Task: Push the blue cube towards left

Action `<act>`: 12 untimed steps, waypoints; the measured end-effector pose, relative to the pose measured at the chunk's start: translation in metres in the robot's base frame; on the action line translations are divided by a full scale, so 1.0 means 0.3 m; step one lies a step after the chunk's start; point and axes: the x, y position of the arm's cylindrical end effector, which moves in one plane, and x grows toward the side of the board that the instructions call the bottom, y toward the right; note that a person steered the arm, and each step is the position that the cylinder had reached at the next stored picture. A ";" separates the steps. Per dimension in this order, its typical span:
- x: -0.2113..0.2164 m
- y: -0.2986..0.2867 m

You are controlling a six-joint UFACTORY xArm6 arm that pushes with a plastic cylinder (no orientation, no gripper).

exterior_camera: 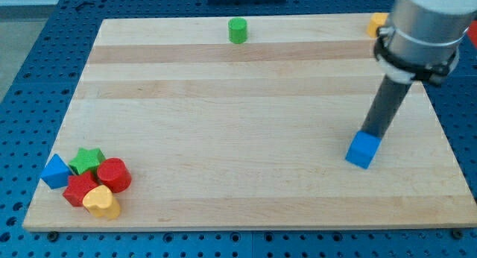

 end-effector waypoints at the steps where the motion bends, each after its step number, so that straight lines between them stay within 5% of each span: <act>1: 0.061 -0.060; 5: 0.091 0.199; 7: 0.200 0.020; 12: 0.137 -0.279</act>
